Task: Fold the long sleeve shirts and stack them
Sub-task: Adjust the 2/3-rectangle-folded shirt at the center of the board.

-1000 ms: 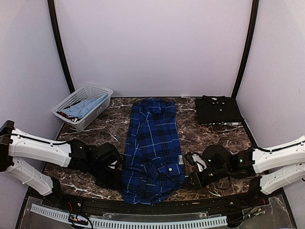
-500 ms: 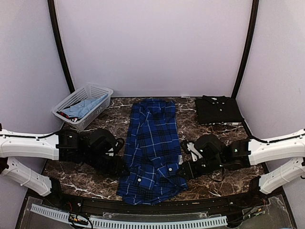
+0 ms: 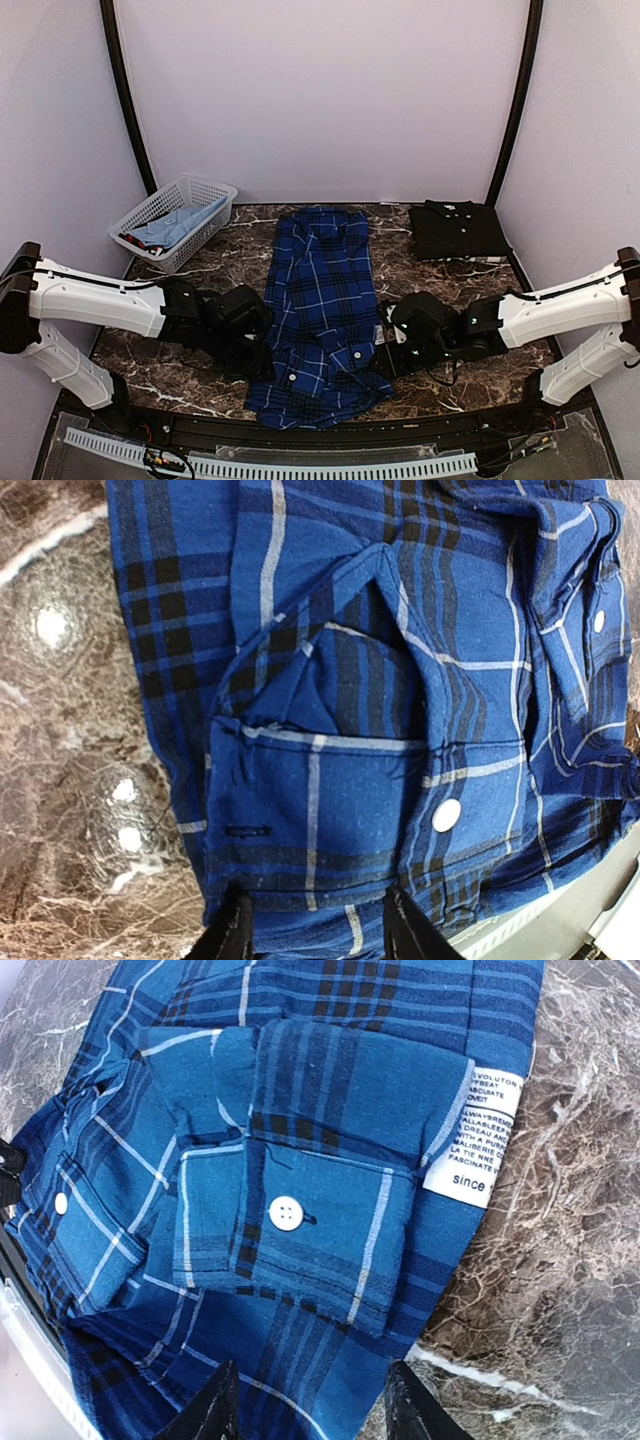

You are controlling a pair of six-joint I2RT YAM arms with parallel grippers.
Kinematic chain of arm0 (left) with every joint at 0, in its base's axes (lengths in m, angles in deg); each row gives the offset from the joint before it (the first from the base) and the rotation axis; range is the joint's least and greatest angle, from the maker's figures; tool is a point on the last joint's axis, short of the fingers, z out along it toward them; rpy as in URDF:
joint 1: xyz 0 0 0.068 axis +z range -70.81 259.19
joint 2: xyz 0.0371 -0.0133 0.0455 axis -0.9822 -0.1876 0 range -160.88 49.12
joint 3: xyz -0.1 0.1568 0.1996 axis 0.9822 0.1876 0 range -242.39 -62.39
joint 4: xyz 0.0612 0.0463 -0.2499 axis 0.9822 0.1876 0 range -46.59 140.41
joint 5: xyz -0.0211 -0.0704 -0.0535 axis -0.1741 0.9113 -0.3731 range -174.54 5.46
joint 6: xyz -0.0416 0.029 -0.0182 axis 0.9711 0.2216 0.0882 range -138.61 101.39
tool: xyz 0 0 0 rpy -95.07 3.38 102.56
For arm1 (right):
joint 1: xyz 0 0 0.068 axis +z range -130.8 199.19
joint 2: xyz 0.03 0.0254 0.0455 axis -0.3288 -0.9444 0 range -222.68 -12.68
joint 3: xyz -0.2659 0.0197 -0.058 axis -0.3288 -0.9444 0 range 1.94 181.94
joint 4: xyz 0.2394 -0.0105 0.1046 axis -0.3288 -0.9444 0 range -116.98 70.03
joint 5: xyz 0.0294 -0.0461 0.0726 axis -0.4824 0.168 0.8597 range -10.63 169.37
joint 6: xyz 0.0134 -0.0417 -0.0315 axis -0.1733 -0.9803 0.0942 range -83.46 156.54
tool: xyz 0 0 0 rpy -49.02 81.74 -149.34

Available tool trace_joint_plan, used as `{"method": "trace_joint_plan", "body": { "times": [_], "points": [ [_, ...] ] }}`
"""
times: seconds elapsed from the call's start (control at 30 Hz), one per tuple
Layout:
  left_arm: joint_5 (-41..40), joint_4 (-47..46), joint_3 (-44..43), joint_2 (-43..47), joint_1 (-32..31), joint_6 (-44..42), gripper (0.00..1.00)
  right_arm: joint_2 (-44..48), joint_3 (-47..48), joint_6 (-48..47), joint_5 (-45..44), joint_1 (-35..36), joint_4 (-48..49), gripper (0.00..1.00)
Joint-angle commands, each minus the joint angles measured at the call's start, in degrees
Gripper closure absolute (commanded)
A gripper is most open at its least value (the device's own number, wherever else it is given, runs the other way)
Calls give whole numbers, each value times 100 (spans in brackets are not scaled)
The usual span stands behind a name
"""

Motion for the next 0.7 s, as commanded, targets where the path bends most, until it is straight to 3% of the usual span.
{"method": "trace_joint_plan", "body": {
  "times": [0.0,0.3,0.67],
  "points": [
    [-313,244,-164,42,-27,-66,56,-74,-126,180,-120,40,331,54],
    [-792,772,-213,105,-25,124,56,-115,-233,305,-133,-49,471,57],
    [-602,349,-72,91,-25,89,56,-220,-269,308,-168,-202,677,63]
  ]
}}
